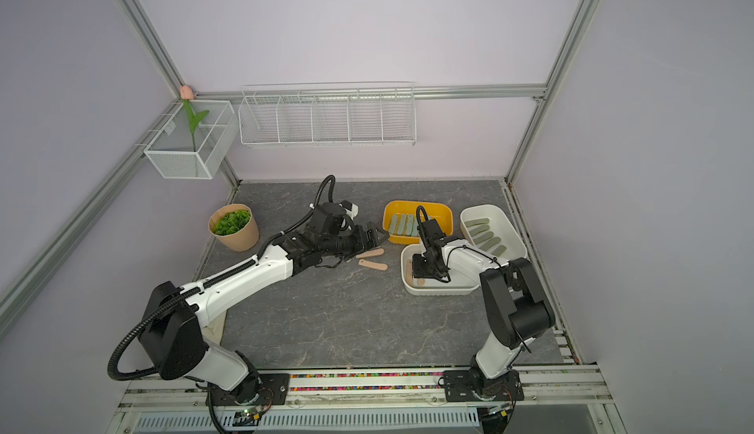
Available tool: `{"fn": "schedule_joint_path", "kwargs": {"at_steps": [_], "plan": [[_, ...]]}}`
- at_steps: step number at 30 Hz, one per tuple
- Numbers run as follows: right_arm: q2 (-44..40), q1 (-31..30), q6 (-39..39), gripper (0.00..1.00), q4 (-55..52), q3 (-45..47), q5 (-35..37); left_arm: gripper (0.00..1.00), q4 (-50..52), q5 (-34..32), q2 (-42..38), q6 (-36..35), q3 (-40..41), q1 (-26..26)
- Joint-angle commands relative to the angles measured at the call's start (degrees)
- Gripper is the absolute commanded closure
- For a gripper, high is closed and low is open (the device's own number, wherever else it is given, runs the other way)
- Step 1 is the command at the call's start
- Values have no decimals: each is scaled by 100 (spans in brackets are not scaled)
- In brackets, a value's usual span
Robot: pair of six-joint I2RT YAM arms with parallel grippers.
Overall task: Place the fruit knives into the storage box by color
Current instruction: Place the fruit knife in the storage box, then pick up the fruit knife from the center of the board.
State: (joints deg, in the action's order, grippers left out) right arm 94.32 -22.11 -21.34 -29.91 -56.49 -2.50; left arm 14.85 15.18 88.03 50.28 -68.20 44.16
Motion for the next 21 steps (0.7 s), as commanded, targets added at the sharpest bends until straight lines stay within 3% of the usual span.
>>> {"fn": "schedule_joint_path", "kwargs": {"at_steps": [1, 4, 10, 21], "plan": [[-596, 39, 32, 43, -276, -116, 57, 1, -65, -70, -274, -71, 201, -110], [-943, 39, 3, 34, -410, -196, -2, 1, -213, -47, -526, 35, 505, -317], [-1154, -344, 7, 27, -721, -708, -16, 1, -355, -28, -1128, 187, 1177, -861], [-128, -1466, -28, 19, -908, -1663, 351, 1, -73, 236, -2180, 118, 2125, -2029]]}}
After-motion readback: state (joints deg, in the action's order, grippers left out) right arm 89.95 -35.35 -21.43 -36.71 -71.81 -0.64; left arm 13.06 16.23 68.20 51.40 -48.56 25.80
